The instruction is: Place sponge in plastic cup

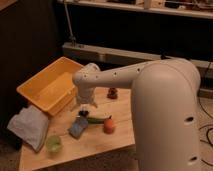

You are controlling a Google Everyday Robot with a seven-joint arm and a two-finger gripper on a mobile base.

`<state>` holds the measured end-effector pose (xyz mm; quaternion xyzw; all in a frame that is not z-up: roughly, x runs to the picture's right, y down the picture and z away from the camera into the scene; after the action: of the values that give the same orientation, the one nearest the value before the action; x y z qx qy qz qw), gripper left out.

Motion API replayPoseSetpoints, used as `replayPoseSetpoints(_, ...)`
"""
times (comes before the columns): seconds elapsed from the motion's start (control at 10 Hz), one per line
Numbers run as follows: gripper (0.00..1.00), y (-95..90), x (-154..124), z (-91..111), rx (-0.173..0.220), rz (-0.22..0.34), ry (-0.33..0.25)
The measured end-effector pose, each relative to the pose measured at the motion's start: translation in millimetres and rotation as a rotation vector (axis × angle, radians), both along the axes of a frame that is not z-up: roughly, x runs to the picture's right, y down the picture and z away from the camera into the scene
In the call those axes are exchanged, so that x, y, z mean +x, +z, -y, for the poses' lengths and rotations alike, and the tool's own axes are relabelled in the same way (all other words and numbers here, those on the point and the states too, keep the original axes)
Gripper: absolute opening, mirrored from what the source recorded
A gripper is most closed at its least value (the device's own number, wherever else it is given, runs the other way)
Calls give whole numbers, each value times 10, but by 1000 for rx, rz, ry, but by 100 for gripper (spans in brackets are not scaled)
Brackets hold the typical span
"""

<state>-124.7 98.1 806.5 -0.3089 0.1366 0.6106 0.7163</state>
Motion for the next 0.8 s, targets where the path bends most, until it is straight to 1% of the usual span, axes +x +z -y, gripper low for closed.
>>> replayPoseSetpoints(0.1,80,15,-37,-58,-49,-46,19)
replayPoseSetpoints(0.2,80,-7,-134,-138,-99,-96,77)
replayPoseSetpoints(0.3,80,-80,-164,-260,-148,-167,162)
replayPoseSetpoints(0.4,80,-135,-172,-326,-165,-201,223)
replayPoseSetpoints(0.5,80,-202,-201,-398,-179,-212,272)
replayPoseSetpoints(0.6,80,-231,-183,-435,-187,-222,302)
replayPoseSetpoints(0.7,80,-235,-169,-441,-189,-225,311)
replayPoseSetpoints(0.8,80,-237,-181,-448,-190,-224,309)
